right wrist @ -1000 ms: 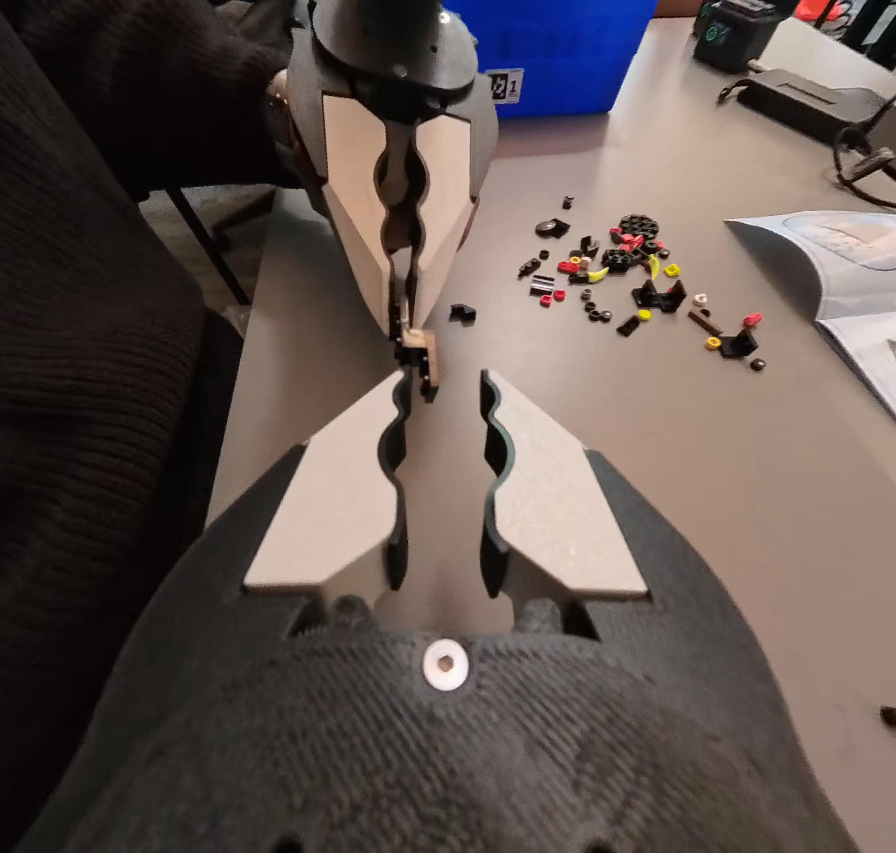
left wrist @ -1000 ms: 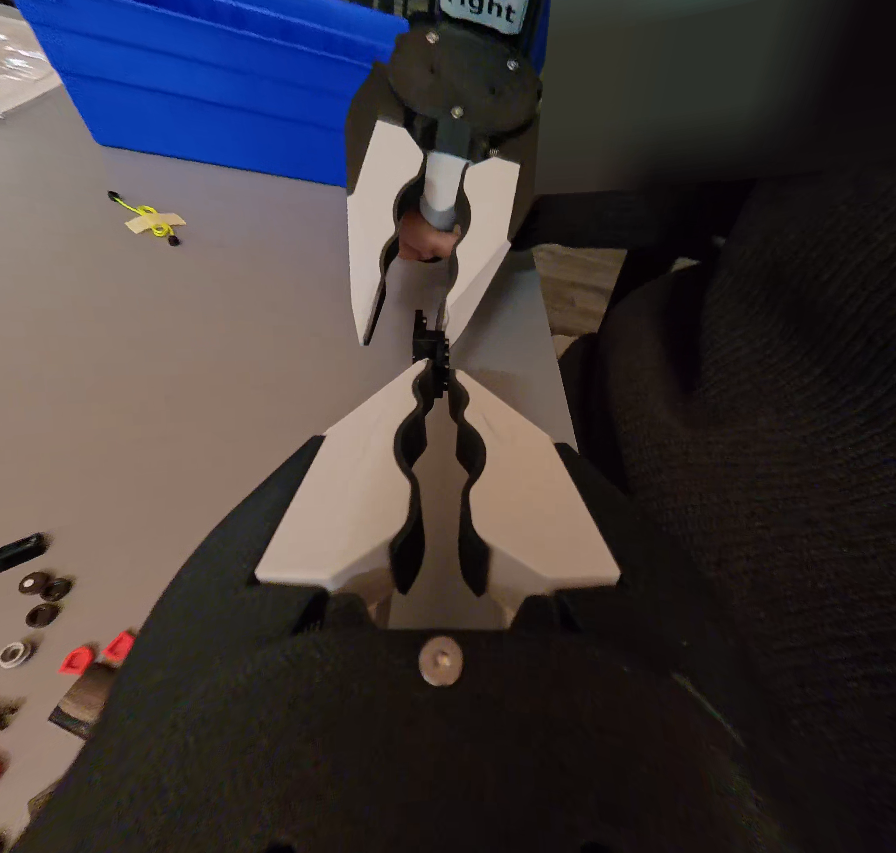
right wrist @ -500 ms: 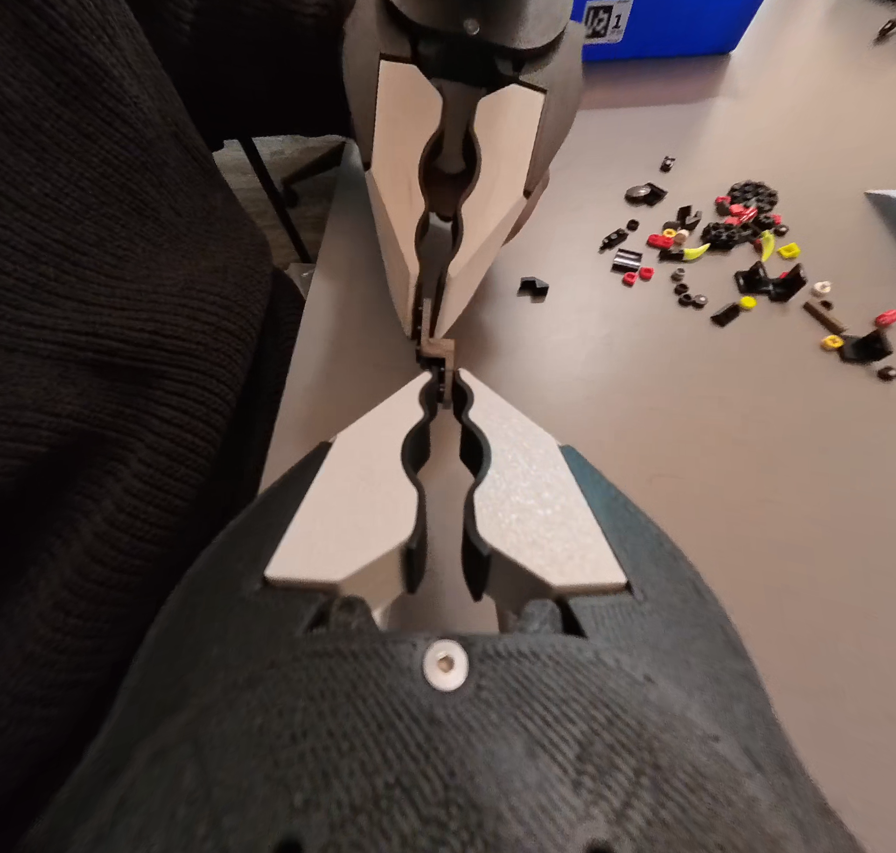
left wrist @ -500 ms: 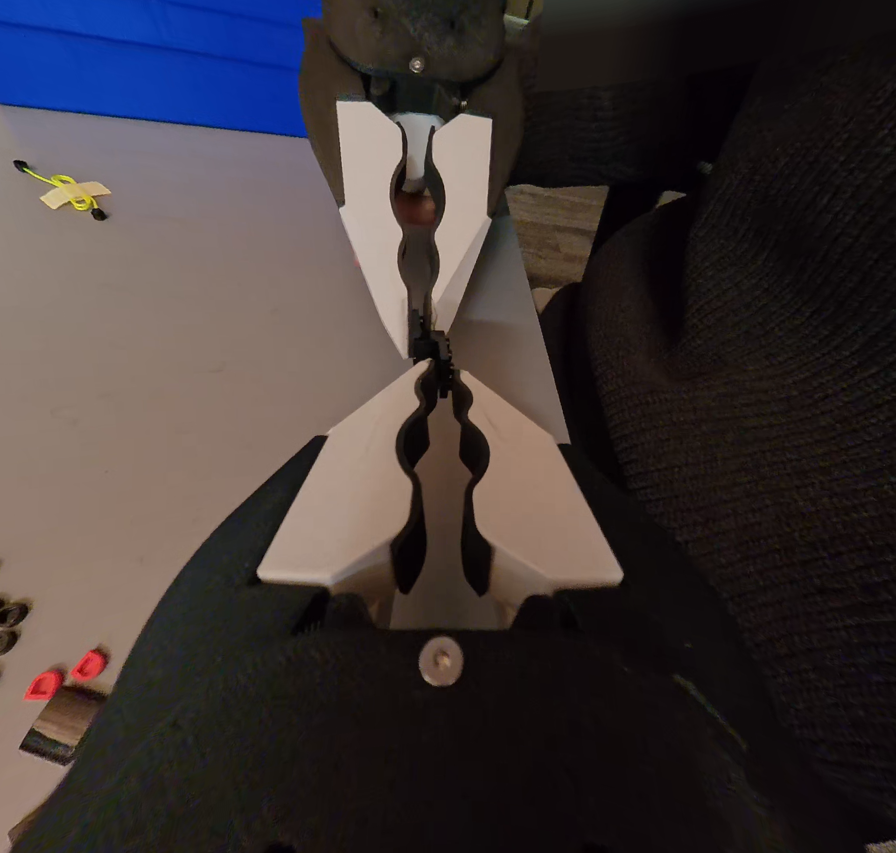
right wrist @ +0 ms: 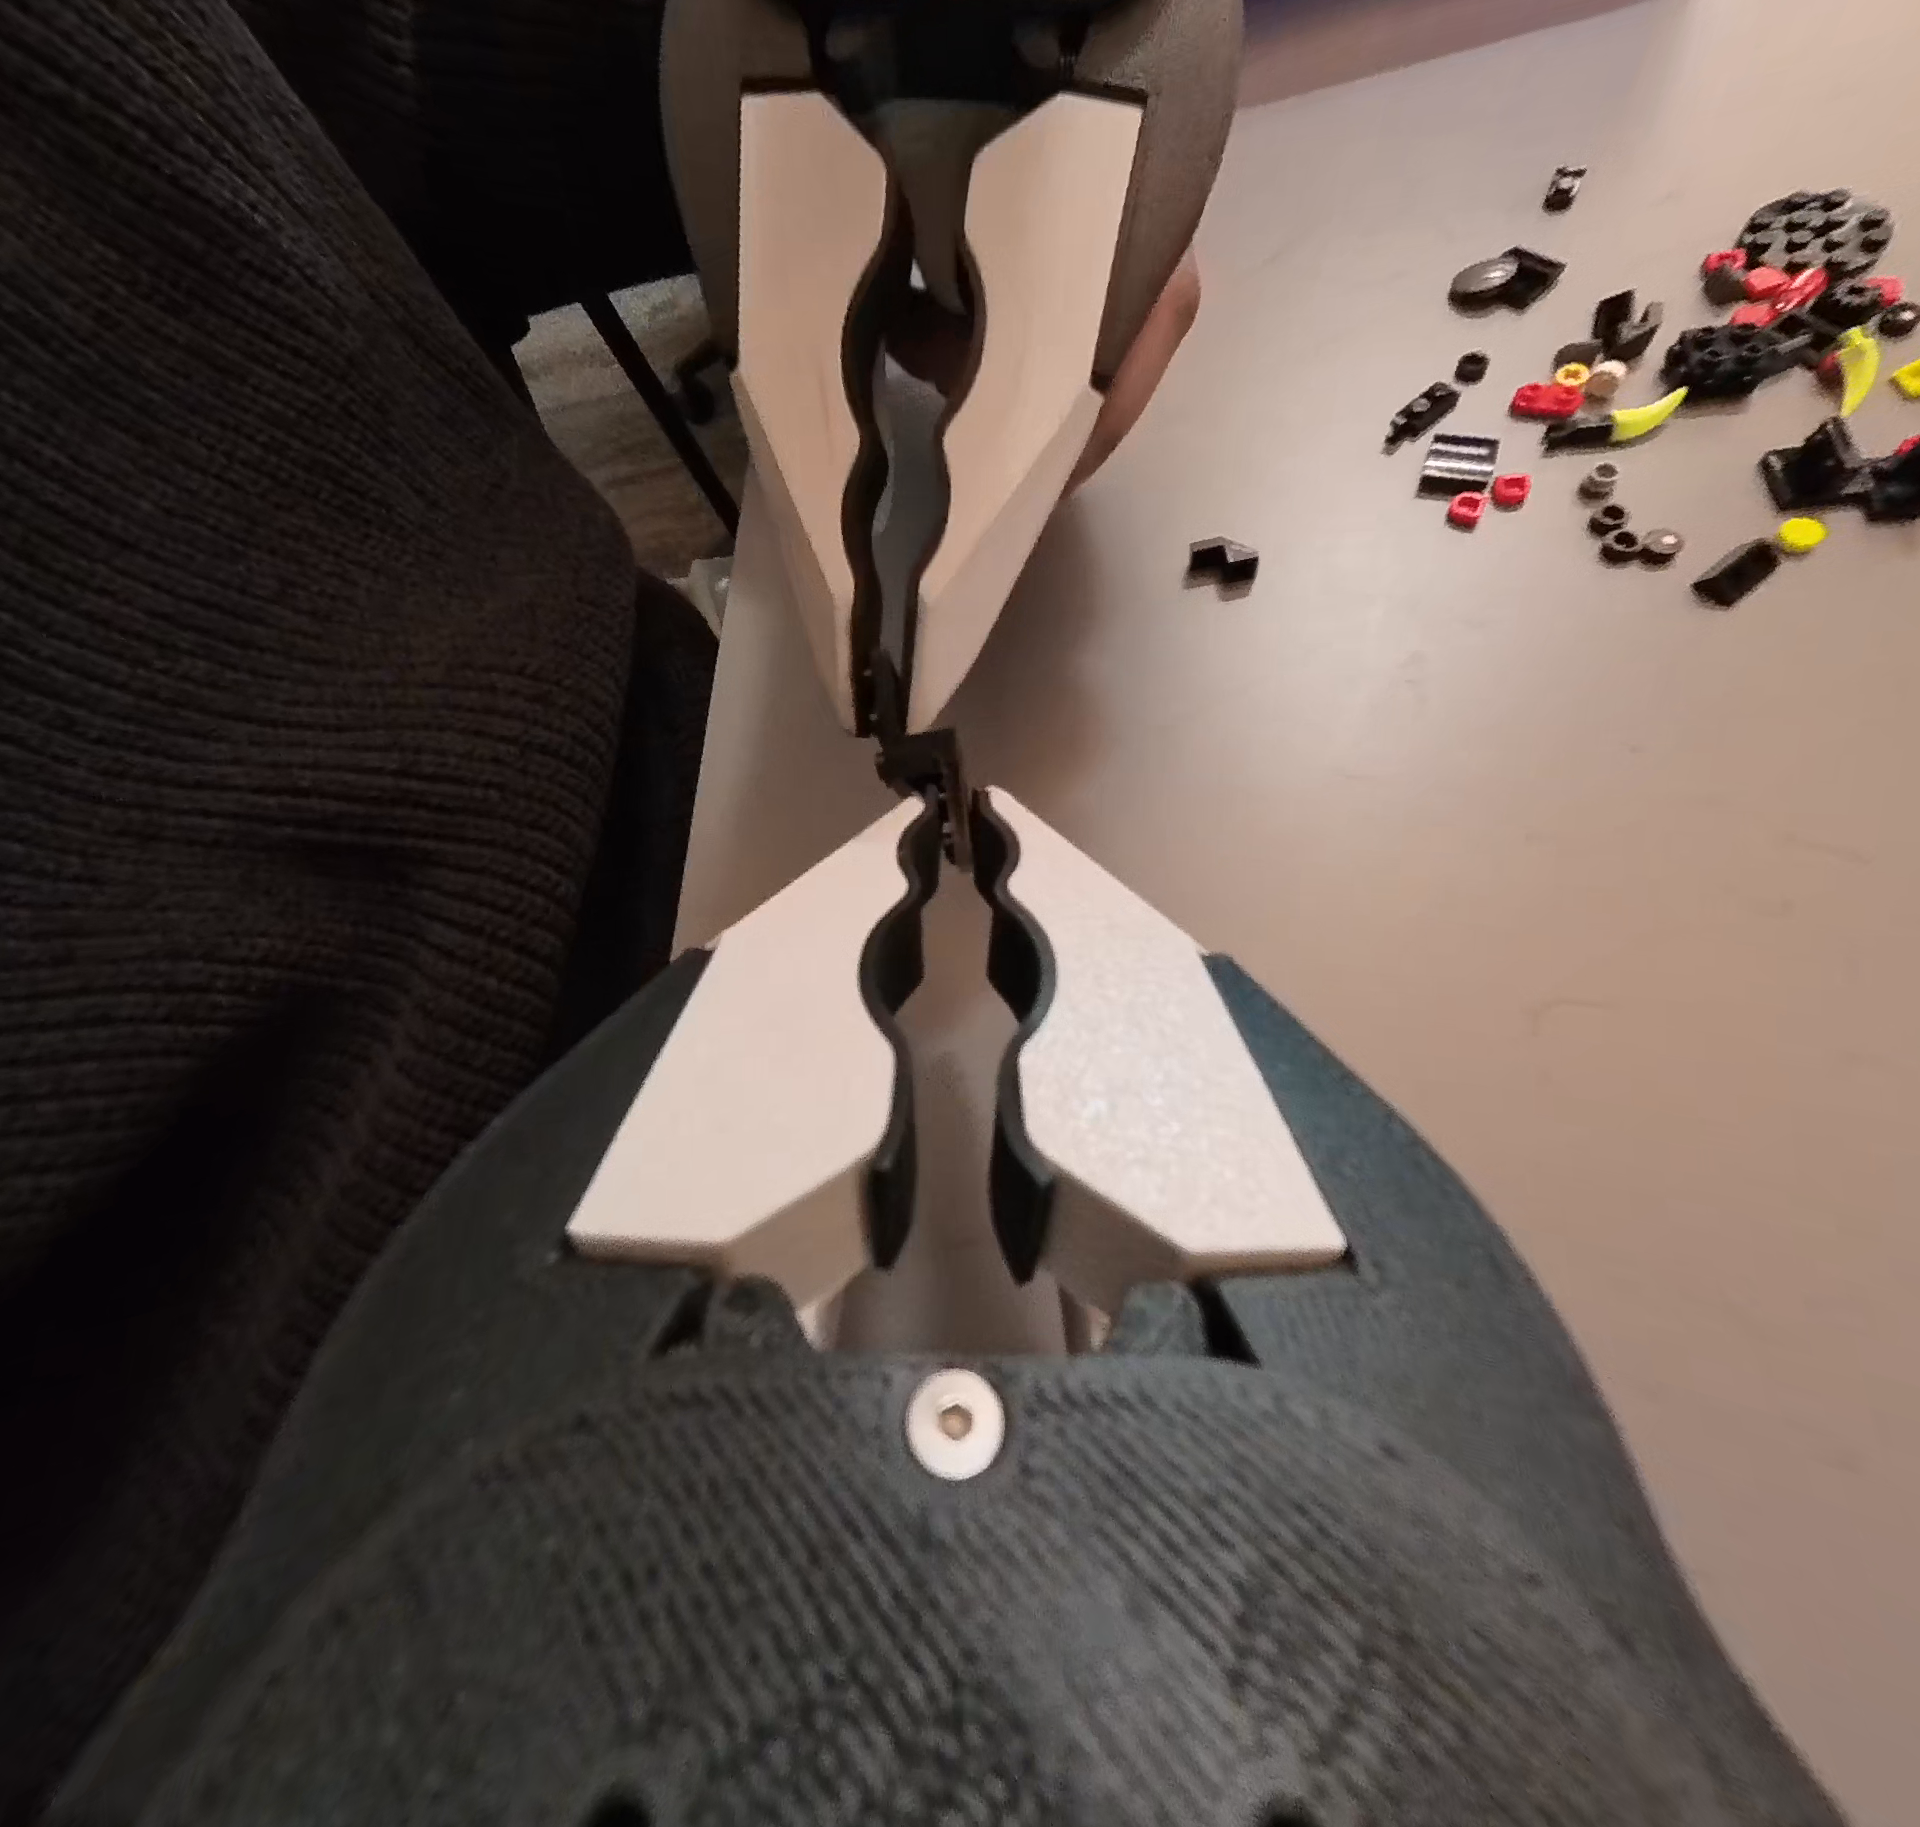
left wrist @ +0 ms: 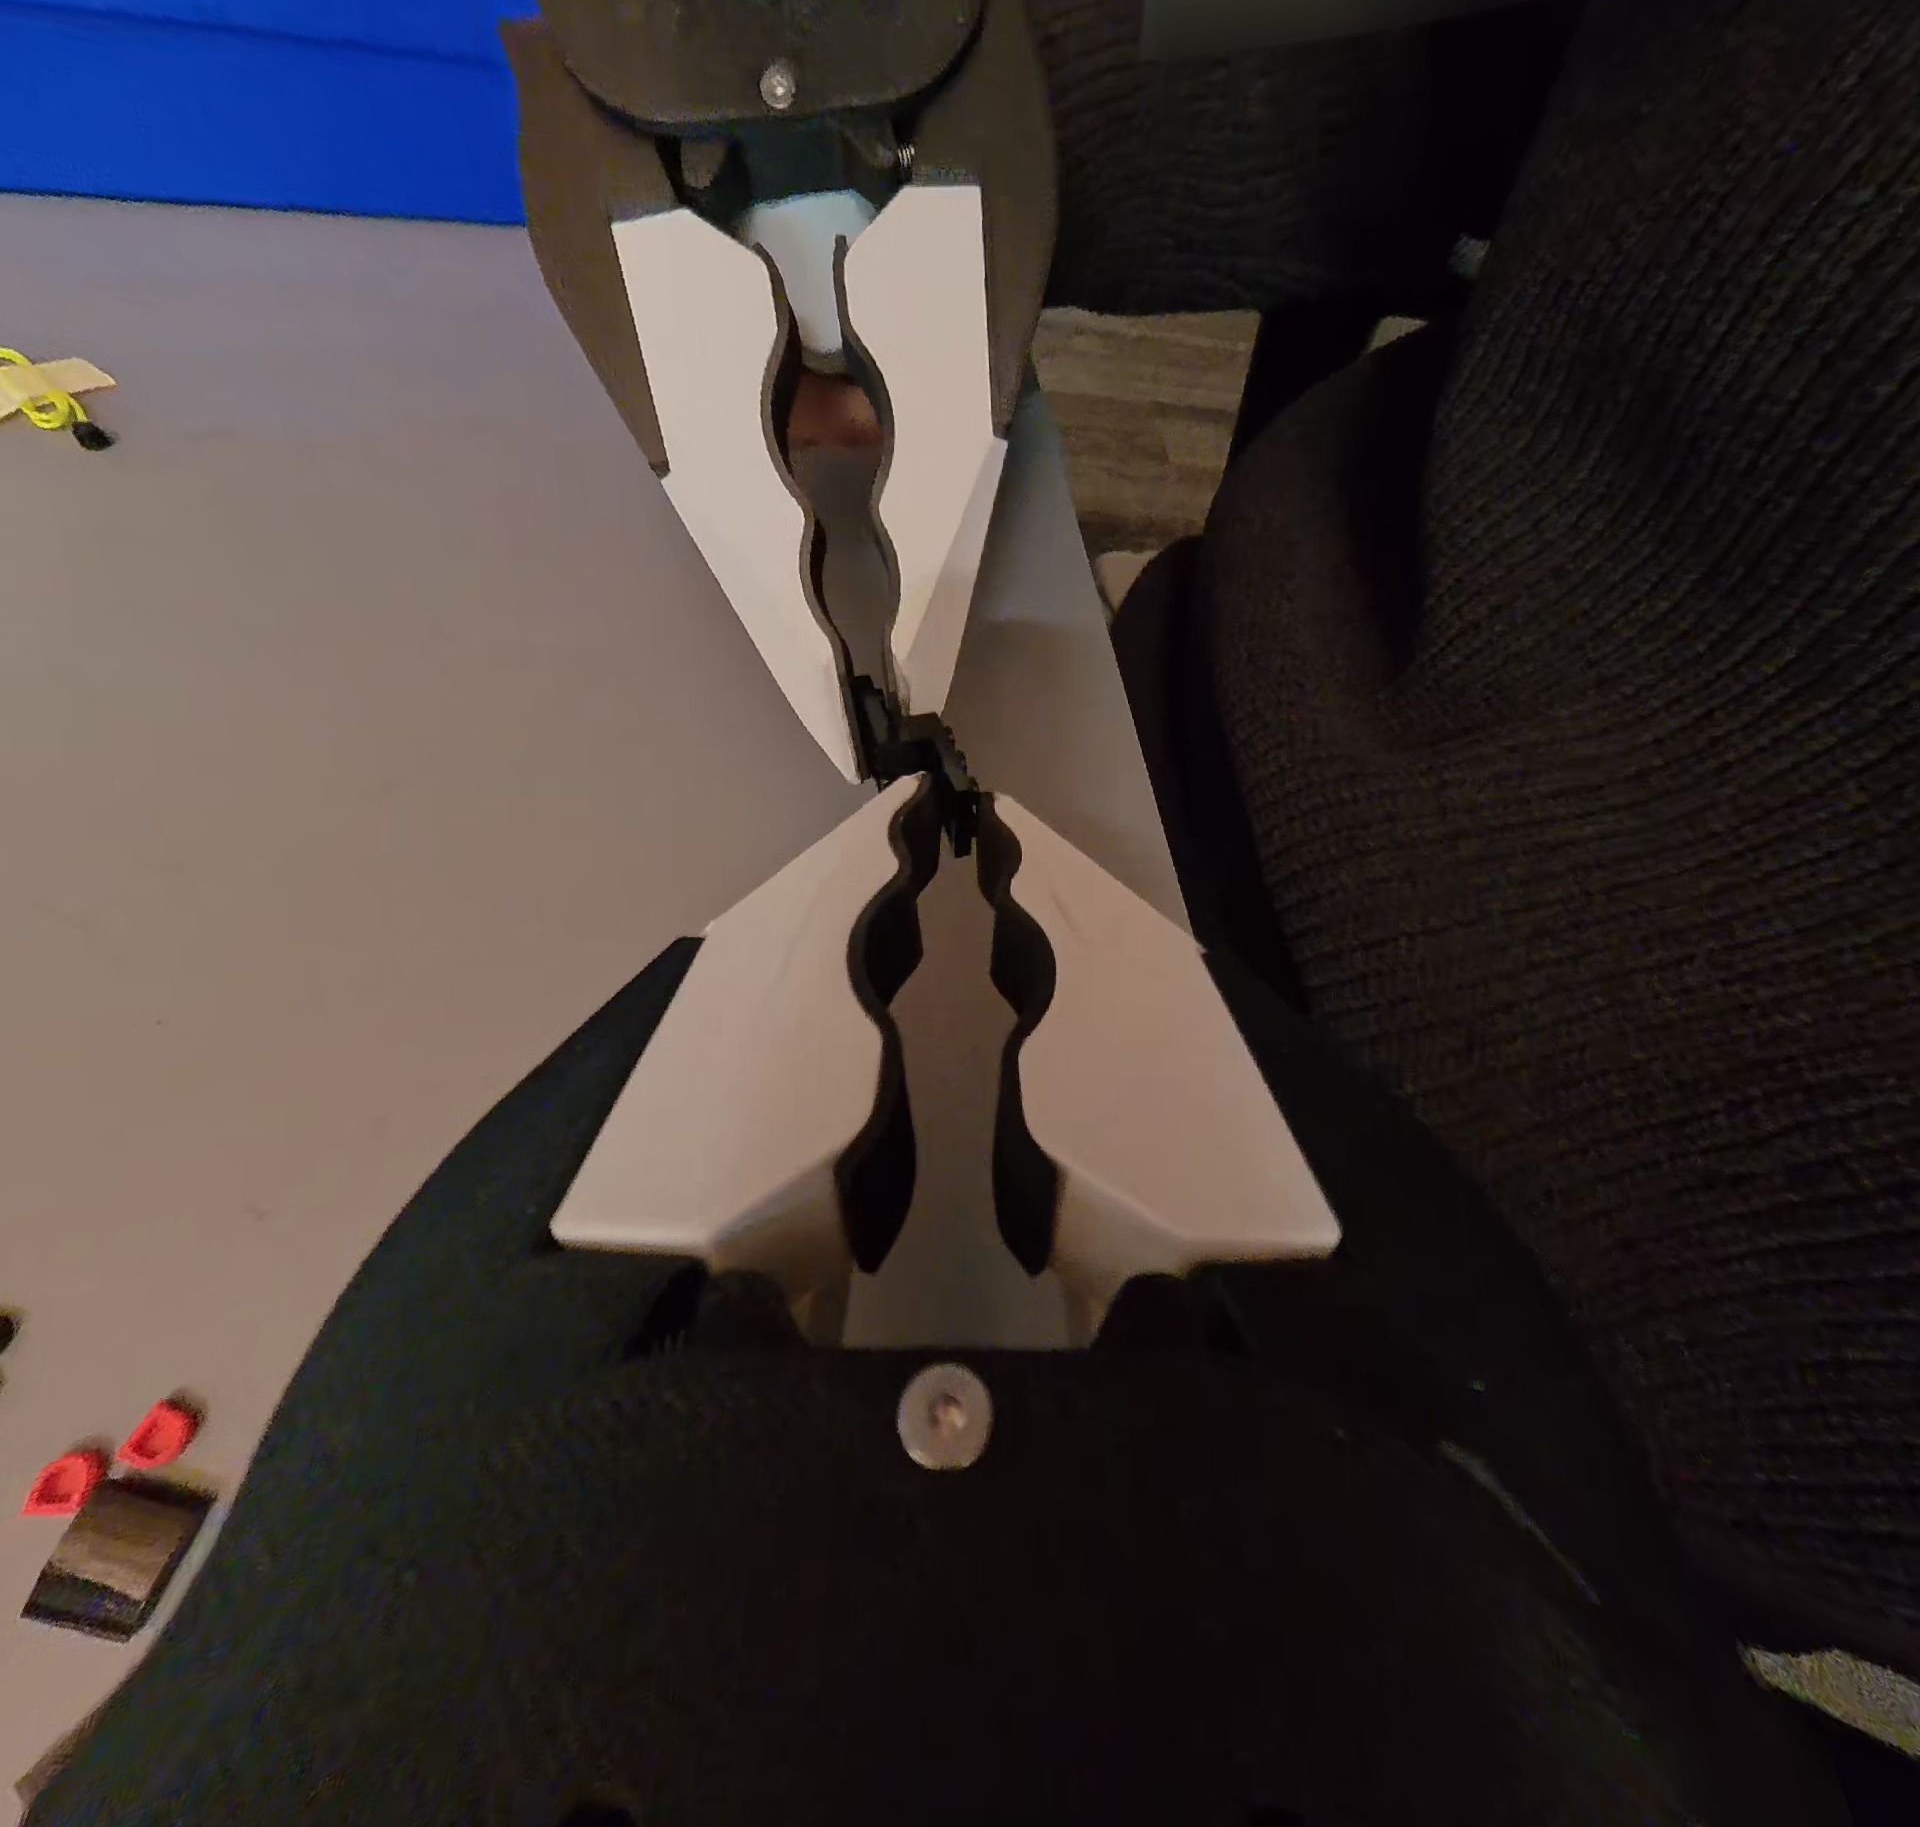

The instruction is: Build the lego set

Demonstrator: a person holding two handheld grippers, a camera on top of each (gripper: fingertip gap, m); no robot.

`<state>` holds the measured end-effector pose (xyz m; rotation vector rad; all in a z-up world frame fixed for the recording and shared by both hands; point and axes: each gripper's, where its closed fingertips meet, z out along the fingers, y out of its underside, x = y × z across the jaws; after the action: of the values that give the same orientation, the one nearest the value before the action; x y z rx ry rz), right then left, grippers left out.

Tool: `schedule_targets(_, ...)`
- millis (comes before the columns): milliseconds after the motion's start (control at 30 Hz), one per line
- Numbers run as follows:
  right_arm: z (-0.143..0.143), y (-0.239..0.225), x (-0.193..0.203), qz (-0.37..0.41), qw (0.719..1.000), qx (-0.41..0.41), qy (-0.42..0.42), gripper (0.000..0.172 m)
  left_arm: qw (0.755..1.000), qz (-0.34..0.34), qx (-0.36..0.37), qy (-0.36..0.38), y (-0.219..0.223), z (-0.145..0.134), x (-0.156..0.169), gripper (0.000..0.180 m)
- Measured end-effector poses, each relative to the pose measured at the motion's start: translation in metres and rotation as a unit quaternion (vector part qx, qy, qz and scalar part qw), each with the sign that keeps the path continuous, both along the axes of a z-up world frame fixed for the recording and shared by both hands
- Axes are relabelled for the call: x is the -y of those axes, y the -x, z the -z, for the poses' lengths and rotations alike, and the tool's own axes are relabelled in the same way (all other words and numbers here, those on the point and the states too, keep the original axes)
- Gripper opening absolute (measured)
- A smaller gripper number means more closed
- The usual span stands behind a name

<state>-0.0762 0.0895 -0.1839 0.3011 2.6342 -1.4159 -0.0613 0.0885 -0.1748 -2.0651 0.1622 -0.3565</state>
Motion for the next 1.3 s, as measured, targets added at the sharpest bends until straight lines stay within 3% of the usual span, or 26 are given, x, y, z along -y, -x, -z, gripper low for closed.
schedule_targets(567, 0.007, -0.005, 0.004, 0.028, 0.995, 0.097, -0.008, 0.005, 0.999, 0.018, -0.027, 0.015, -0.004, 0.005, 0.005, 0.003)
schedule_targets(633, 0.001, -0.009, 0.007, 0.012, 0.996, 0.092, 0.007, 0.004, 1.0, 0.03, 0.007, 0.001, -0.008, -0.003, 0.008, 0.004)
schedule_targets(767, -0.021, -0.037, 0.013, -0.093, 0.993, 0.028, 0.065, 0.003, 0.987, 0.103, 0.118, -0.038, -0.035, -0.026, 0.012, 0.005)
schedule_targets(933, -0.019, -0.06, 0.014, -0.153, 0.986, 0.028, 0.058, 0.003, 0.981, 0.15, 0.122, -0.02, -0.057, -0.025, 0.015, 0.007)
schedule_targets(1300, -0.007, -0.041, 0.014, -0.086, 0.995, 0.042, 0.016, 0.004, 0.992, 0.106, 0.072, -0.001, -0.04, -0.012, 0.013, 0.006)
